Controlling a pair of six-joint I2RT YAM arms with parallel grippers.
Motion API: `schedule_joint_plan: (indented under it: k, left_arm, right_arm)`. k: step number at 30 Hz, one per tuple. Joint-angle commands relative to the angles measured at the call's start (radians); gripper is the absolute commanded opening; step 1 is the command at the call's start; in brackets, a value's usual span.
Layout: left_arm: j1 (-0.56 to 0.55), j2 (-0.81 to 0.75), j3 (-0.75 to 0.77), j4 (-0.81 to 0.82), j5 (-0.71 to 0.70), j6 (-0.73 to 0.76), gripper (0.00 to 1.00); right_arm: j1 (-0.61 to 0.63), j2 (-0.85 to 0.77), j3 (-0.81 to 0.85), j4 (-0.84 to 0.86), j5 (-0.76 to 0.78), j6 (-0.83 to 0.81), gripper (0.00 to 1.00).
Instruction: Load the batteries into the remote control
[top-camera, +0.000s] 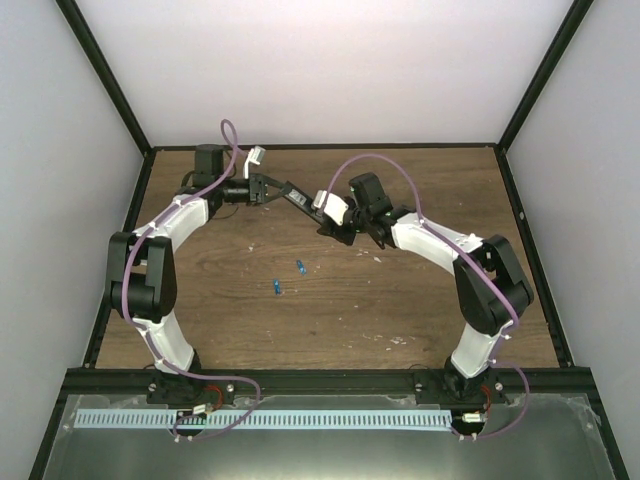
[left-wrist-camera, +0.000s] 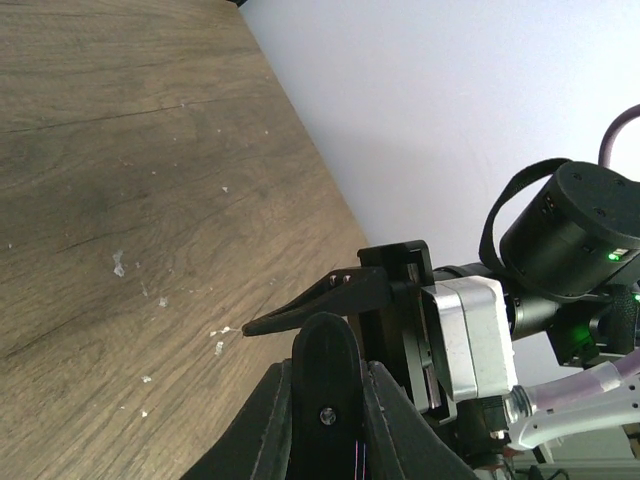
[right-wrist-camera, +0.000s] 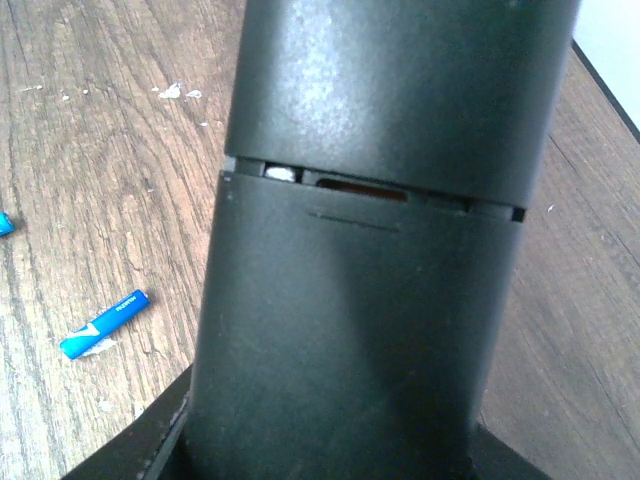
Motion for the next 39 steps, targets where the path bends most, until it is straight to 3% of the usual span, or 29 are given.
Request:
schedule_joint_plan:
  k: [1, 14, 39]
  left_arm:
    - [0.018, -0.004, 0.041, 0.038, -0.029, -0.023, 0.02]
    - [0.098, 0.0, 0.08, 0.031, -0.039, -0.033, 0.0]
    - [0.152, 0.002, 0.084, -0.003, -0.011, -0.004, 0.0]
  right_arm:
    - [0.0, -0.011, -0.029, -0.044, 0.011, -0.047, 0.3]
    - [-0.001, -0.012, -0.084, -0.062, 0.086, -0.058, 0.31]
    - [-0.001, 0.013, -0.107, -0.099, 0.138, -0.063, 0.38]
